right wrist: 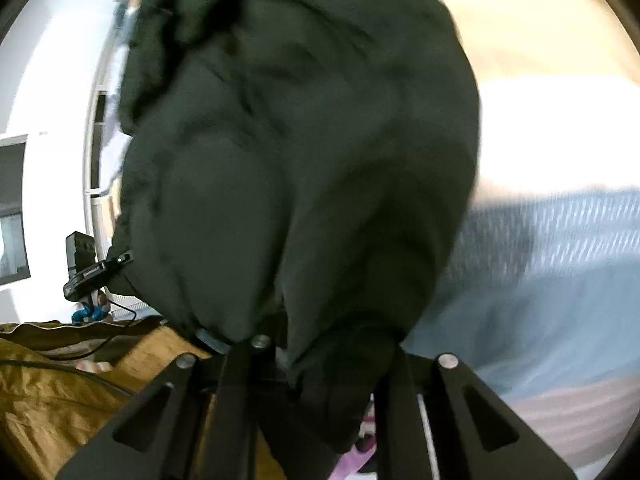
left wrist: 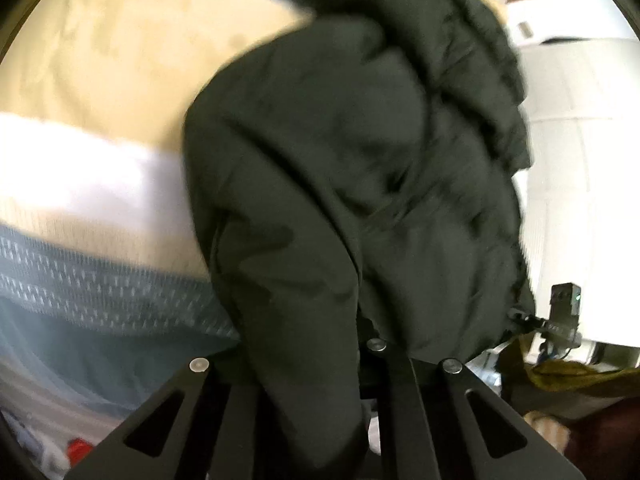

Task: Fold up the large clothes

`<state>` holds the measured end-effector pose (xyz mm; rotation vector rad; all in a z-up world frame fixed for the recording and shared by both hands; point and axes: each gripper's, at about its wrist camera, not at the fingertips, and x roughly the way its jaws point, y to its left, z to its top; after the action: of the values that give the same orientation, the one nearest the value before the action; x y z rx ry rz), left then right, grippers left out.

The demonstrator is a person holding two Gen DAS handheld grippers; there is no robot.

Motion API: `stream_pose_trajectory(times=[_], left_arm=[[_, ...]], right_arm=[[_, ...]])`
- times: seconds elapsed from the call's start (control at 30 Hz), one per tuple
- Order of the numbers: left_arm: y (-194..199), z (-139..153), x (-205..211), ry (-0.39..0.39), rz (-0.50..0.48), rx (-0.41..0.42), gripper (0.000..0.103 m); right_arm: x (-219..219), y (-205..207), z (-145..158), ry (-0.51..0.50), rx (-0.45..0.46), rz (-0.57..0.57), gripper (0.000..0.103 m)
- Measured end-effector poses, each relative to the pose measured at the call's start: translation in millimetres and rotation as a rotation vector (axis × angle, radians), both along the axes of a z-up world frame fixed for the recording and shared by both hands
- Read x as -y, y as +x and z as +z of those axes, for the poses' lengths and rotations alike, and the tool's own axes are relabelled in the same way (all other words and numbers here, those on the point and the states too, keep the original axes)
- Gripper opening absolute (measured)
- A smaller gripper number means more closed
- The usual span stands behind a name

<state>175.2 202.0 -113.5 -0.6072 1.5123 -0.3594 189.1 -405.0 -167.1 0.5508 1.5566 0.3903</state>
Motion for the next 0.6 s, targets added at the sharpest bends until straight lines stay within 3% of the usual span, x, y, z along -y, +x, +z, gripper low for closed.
stream_pose_trajectory(times=[0.2, 0.33, 0.6], left_arm=[[53, 43, -13, -0.059, 0.085, 0.120, 0.009], [85, 62, -29, -0.101, 0.159, 0.174, 0.009], [140, 117, -31, -0.199, 0.210, 0.298, 0.009]], right_arm=[[-2, 42, 69, -0.037, 0.191, -0.016, 0.012], [18, 66, 99, -0.075, 0.296, -0.040, 0.012], [27, 123, 183, -0.080, 0.474, -0.142, 0.012]])
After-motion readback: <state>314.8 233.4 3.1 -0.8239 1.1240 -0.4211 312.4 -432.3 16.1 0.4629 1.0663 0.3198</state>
